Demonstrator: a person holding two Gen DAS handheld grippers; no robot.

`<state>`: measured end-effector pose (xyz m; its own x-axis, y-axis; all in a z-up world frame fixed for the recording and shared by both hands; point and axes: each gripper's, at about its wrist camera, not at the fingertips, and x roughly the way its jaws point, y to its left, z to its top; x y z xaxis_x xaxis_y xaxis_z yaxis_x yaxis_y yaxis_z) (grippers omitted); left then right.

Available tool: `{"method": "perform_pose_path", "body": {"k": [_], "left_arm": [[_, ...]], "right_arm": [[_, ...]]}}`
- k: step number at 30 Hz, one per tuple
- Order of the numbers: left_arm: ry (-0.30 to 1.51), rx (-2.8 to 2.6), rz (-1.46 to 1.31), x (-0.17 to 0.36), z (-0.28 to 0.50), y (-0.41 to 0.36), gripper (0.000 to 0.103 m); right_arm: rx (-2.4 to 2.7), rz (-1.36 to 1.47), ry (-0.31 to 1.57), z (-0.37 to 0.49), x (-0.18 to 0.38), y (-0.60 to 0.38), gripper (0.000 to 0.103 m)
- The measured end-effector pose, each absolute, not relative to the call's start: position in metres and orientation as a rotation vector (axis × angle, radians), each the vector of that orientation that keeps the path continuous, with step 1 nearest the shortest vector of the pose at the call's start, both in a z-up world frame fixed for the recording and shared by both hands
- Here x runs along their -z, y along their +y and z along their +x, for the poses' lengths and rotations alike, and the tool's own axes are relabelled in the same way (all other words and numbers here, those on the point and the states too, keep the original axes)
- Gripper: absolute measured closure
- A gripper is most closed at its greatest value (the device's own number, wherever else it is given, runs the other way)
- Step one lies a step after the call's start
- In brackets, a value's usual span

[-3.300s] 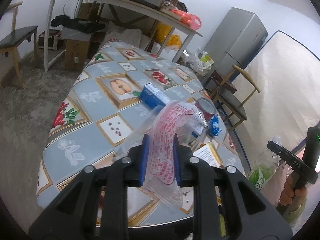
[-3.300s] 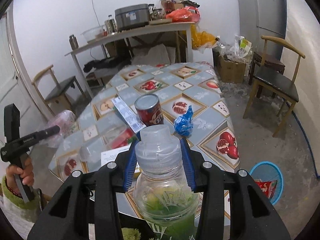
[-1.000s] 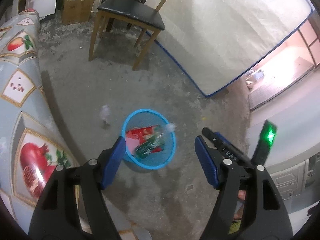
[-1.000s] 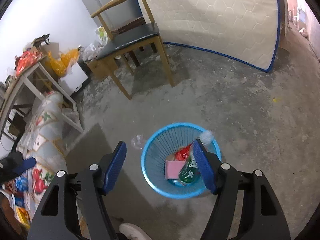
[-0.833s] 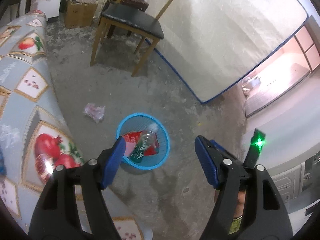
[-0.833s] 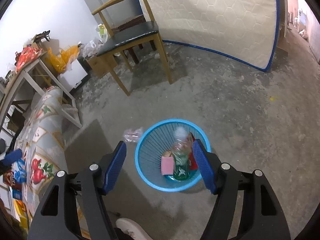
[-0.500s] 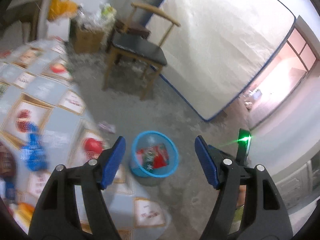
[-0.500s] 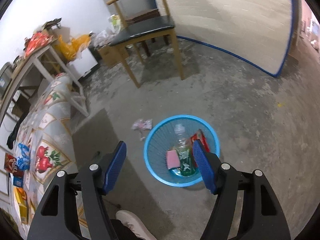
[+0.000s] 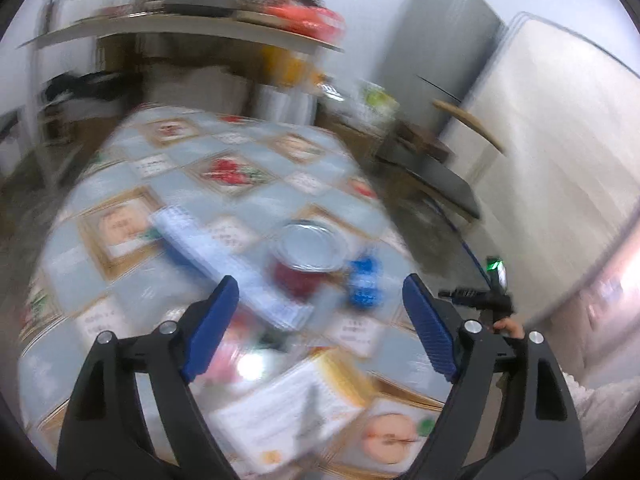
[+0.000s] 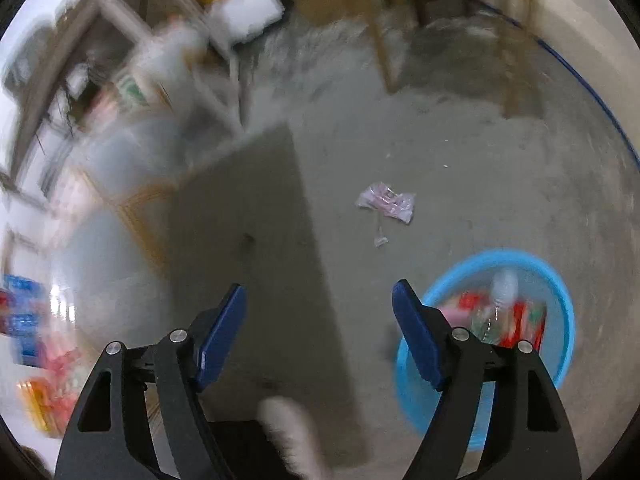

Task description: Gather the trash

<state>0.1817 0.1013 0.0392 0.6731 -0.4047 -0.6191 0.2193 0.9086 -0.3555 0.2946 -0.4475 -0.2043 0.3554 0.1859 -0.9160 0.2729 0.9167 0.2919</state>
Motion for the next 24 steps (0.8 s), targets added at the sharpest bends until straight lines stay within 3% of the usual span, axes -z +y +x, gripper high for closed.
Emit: {"method": "perform_pose_path", "body": {"k": [4, 9, 15, 24], "left_arm": [[0.763, 0.189, -0.344, -0.026, 0.185, 0.163, 0.02], [0.769, 0.073, -0.436, -0.01, 0.2, 0.21, 0.02], [0.789, 0.013, -0.501, 0.004, 0.229, 0.232, 0.02], [0.851, -0.046, -0.532, 0.03, 0.252, 0.24, 0.02]], "right_arm": [[0.065, 0.205, 1.437, 0.38, 0.303, -0.429, 0.03], [0.135, 0.095, 1.58, 0.449, 0.404, -0.436, 0.03], [0.197, 0.063, 1.636, 0.496, 0.474, -0.448, 0.03], [0.295, 0.164, 1.643, 0.522, 0.53, -0.47, 0.03]]}}
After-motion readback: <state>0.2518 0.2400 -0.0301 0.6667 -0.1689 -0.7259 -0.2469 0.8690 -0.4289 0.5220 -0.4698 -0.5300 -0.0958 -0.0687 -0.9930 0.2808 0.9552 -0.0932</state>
